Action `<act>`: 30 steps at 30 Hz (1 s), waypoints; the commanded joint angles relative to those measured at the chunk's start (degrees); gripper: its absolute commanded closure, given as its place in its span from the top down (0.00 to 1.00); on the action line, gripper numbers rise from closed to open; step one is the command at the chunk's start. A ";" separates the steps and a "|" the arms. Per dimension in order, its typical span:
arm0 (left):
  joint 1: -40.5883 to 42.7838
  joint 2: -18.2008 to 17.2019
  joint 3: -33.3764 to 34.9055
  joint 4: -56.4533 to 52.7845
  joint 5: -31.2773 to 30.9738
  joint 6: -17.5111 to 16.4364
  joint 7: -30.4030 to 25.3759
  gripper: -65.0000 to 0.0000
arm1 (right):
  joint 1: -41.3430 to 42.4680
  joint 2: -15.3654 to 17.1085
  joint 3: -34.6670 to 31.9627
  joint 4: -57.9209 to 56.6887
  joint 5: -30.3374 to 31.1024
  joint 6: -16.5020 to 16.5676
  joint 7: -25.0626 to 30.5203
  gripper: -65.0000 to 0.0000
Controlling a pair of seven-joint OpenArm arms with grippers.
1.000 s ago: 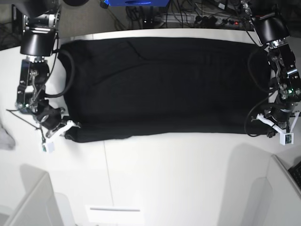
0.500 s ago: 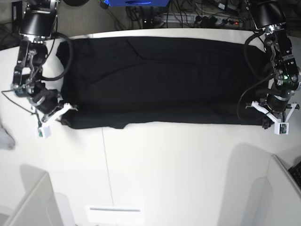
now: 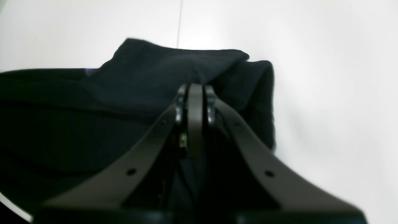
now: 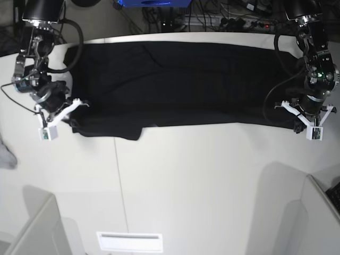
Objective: Fold the T-shirt properly
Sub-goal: 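Lay the hem over the collar edge with both grippers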
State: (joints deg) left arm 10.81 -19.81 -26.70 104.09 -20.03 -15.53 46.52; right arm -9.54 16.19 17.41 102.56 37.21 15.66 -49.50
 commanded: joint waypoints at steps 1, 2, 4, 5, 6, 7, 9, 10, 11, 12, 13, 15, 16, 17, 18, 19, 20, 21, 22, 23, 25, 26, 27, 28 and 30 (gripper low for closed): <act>0.14 -0.98 -1.48 1.18 -0.06 0.28 -1.38 0.00 | 0.53 0.65 1.18 2.01 0.63 0.21 0.48 0.00; 0.31 -0.98 -1.83 1.18 -0.06 0.28 -1.38 0.00 | 0.18 0.03 1.80 2.54 0.63 0.21 -0.48 0.00; 0.49 -0.98 -2.53 1.62 -0.06 -0.51 -1.38 0.00 | -0.61 -0.58 3.21 3.50 0.63 0.30 -1.80 0.00; 0.58 -0.98 -2.53 1.80 -0.06 -1.39 -1.38 0.00 | -0.88 -0.67 3.47 3.68 0.63 0.30 -2.15 0.00; 0.66 -0.98 -2.53 2.06 -0.06 -2.18 -1.29 0.00 | -1.23 -0.84 3.65 3.68 0.63 0.30 -2.24 0.00; 1.02 -0.89 -2.53 2.24 -0.06 -2.80 -1.20 0.00 | -1.67 -1.02 3.73 3.68 0.63 0.30 -2.24 0.00; 1.90 -0.89 -2.53 2.32 0.03 -3.06 -0.68 0.00 | -2.64 -1.02 3.56 3.68 0.63 0.30 -2.07 0.00; 2.25 -0.89 -2.53 2.41 0.03 -3.06 -0.76 0.00 | -3.16 -1.11 3.56 3.68 0.63 0.30 -1.98 0.00; 2.33 -0.89 -2.53 2.50 0.03 -3.15 -0.76 0.00 | -3.60 -1.55 3.56 3.68 0.63 0.30 -1.98 0.00; 2.77 -0.80 -2.53 2.50 0.03 -3.15 -0.76 0.00 | -3.95 -1.99 3.82 3.68 0.63 0.30 -1.98 0.00; 3.04 -0.80 -2.62 2.50 0.03 -3.15 -0.85 0.00 | -4.31 -2.16 4.00 3.68 0.63 0.30 -1.98 0.00; 3.04 -0.80 -2.62 2.50 0.03 -3.15 -0.85 0.00 | -4.83 -2.25 4.00 3.68 0.63 0.30 -2.24 0.00; 3.04 -0.80 -2.62 2.50 0.03 -3.15 -0.76 0.00 | -5.27 -2.34 4.00 3.77 0.63 0.30 -2.24 0.00; 3.04 -0.80 -2.62 2.50 0.12 -3.15 -0.59 0.00 | -5.62 -2.43 4.00 4.03 0.63 0.30 -2.24 0.00; 3.21 -0.80 -2.62 2.50 0.12 -3.15 -0.59 0.00 | -5.98 -2.51 4.00 4.29 0.63 0.30 -2.24 0.00; 3.65 -0.89 -2.62 2.50 0.12 -3.15 -0.59 0.00 | -6.42 -2.51 4.00 4.73 0.63 0.30 -2.24 0.00; 4.09 -0.98 -2.62 2.68 0.12 -3.15 -0.68 0.00 | -6.86 -2.51 4.00 5.35 0.63 0.30 -2.24 0.00; 4.09 -0.98 -2.62 3.03 0.12 -3.24 -0.59 0.00 | -7.21 -2.51 4.00 5.88 0.63 0.30 -2.24 0.00; 4.18 -0.98 -2.62 3.38 0.12 -3.24 -0.59 0.00 | -7.21 -2.51 4.00 6.05 0.63 0.30 -2.24 0.00; 4.71 -0.98 -2.62 3.64 0.12 -3.24 -0.59 0.00 | -7.56 -2.51 4.00 6.14 0.63 0.30 -2.24 0.00; 5.32 -0.98 -2.62 3.91 0.12 -3.24 -0.68 0.00 | -8.35 -2.43 4.00 6.40 0.63 0.30 -2.24 0.00; 5.32 -0.98 -2.62 4.08 0.12 -3.24 -0.68 0.00 | -8.79 -2.43 4.00 6.40 0.63 0.30 -2.24 0.00; 5.41 -0.98 -2.62 4.08 0.21 -3.24 -0.59 0.00 | -9.23 -2.43 4.00 6.40 0.63 0.30 -2.24 0.00; 5.50 -0.98 -2.62 4.08 0.38 -3.24 -0.59 0.00 | -9.49 -2.43 4.00 6.40 0.63 0.30 -2.15 0.00; 6.64 -0.98 -2.62 4.08 0.56 -3.24 -0.76 0.00 | -10.02 -2.43 4.00 6.40 0.63 0.30 -2.15 0.00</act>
State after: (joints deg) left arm 17.23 -19.97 -28.84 107.11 -19.57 -18.90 46.92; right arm -19.88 13.08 21.02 107.79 37.23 15.66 -52.75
